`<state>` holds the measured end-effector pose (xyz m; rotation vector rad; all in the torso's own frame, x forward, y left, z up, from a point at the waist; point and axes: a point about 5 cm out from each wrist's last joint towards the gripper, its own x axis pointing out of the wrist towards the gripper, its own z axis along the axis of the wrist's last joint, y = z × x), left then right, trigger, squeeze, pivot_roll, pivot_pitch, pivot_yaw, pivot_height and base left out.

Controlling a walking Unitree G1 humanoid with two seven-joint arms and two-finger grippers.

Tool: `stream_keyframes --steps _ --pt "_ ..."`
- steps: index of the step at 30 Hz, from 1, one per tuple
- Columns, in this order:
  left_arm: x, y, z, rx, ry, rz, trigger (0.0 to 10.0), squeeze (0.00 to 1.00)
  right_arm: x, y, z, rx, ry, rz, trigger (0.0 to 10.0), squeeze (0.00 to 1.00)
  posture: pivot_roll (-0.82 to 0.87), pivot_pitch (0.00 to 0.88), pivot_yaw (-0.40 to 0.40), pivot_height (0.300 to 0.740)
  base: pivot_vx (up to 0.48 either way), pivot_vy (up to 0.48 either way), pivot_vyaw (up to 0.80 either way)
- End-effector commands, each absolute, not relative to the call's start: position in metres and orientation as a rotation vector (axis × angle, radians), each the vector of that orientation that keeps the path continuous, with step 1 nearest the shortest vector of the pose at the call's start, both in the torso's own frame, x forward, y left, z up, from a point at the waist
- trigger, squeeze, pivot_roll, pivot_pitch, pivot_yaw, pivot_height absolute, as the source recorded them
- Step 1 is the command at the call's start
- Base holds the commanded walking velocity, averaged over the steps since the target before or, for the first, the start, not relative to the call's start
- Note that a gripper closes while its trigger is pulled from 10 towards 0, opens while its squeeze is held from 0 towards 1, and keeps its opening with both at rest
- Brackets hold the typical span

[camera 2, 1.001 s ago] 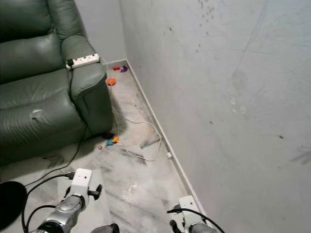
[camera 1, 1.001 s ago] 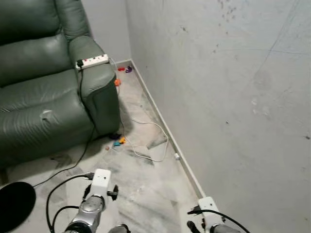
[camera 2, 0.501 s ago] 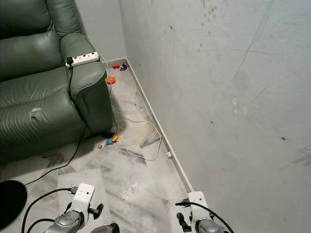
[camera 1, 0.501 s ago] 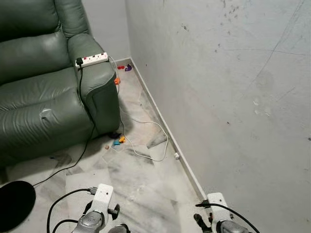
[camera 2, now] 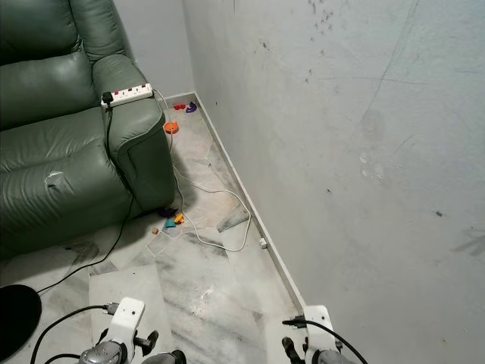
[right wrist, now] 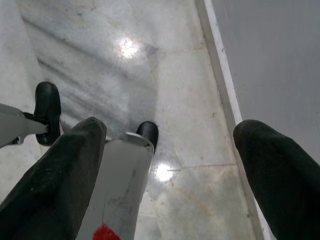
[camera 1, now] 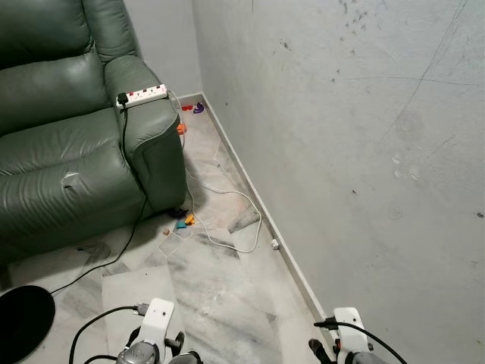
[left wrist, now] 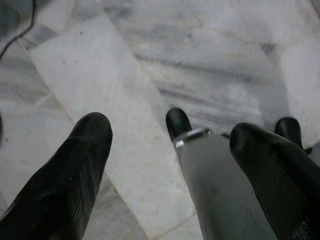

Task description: Hang keys on a hook

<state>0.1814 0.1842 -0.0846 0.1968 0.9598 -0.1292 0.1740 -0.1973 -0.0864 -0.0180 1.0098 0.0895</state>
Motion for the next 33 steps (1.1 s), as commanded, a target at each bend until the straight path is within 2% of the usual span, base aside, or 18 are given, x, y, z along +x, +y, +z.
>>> stream_keyframes --steps 1,9,15,33 --pt "0.174 0.188 -0.088 0.178 0.992 -0.115 10.0 0.00 0.175 -0.194 -0.087 -0.029 1.013 0.109 10.0 0.00 -0.01 0.091 -0.007 0.740 0.000 0.000 0.00" --pt "0.174 0.186 -0.088 0.196 1.004 -0.126 10.0 0.00 0.180 -0.185 -0.086 -0.030 1.002 0.131 10.0 0.00 -0.01 0.087 0.000 0.740 0.000 0.000 0.00" --pt "0.175 0.187 -0.088 0.206 1.002 -0.134 10.0 0.00 0.178 -0.184 -0.086 -0.050 1.008 0.142 10.0 0.00 -0.02 0.084 0.003 0.740 0.000 0.269 0.00" --pt "0.178 0.195 -0.086 0.234 1.007 -0.140 10.0 0.00 0.176 -0.184 -0.087 -0.078 1.019 0.149 10.0 0.00 -0.03 0.080 0.011 0.740 0.000 0.465 0.00"
